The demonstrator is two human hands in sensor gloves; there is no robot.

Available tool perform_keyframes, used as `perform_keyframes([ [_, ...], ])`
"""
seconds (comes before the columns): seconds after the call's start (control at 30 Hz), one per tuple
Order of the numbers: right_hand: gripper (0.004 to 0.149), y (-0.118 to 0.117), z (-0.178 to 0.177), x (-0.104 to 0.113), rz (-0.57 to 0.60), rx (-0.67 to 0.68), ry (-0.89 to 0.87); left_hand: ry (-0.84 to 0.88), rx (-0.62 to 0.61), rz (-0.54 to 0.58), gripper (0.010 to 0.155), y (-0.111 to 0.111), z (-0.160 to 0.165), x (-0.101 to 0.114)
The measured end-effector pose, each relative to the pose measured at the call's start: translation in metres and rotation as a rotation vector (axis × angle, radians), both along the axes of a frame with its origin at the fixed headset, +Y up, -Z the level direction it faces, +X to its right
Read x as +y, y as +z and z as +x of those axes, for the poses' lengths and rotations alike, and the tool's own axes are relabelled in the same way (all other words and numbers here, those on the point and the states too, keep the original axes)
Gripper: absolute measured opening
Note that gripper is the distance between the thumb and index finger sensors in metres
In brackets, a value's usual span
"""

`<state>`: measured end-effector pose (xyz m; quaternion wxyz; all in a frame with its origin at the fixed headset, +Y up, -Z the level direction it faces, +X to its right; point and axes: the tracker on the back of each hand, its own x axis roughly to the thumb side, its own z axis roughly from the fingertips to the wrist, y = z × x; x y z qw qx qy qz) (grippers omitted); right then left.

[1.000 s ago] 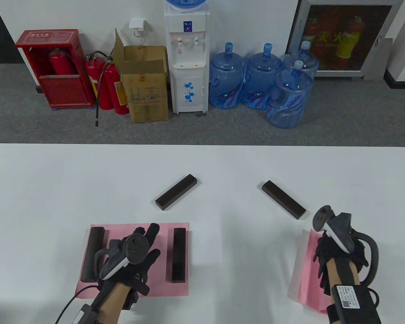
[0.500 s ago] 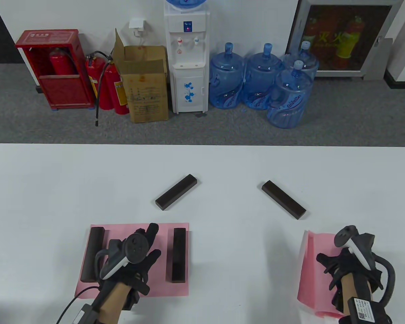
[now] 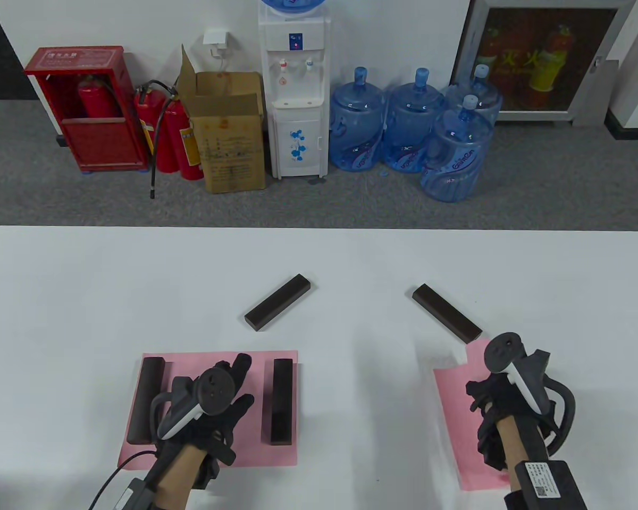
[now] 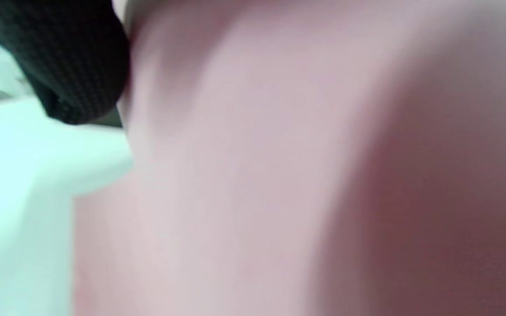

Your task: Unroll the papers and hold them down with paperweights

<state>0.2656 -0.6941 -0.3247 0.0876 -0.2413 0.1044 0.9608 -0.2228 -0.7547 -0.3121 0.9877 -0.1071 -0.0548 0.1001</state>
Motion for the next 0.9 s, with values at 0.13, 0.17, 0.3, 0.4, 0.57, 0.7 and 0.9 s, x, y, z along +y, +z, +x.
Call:
perform_keyframes([
  [0.13,0.096,-0.007,-0.033,0.025,0.113,0.05,-0.184,0.007,-0.006,0.001,0.072,0.001,0.0,0.0],
  [0.17,0.096,-0.008,-0.039,0.026,0.131,0.062,-0.236,0.008,-0.008,0.002,0.072,0.001,0.0,0.001],
  [0.3,0.096,-0.015,-0.069,0.009,0.162,0.088,-0.511,0.009,-0.015,0.005,0.072,0.002,0.002,0.002],
  [0.4,0.096,-0.019,-0.086,-0.02,0.105,0.101,-0.612,0.006,-0.02,0.001,0.072,0.003,0.004,0.002],
  [0.57,0.098,-0.026,-0.101,-0.062,0.017,0.106,-0.58,-0.01,-0.033,0.0,0.072,0.004,0.009,0.002],
  [0.7,0.098,-0.029,-0.101,-0.071,0.016,0.101,-0.562,-0.013,-0.053,0.012,0.072,0.006,0.019,0.008],
  [0.9,0.097,-0.031,-0.102,-0.071,0.017,0.101,-0.572,-0.045,-0.12,-0.027,0.073,0.007,0.08,0.027],
])
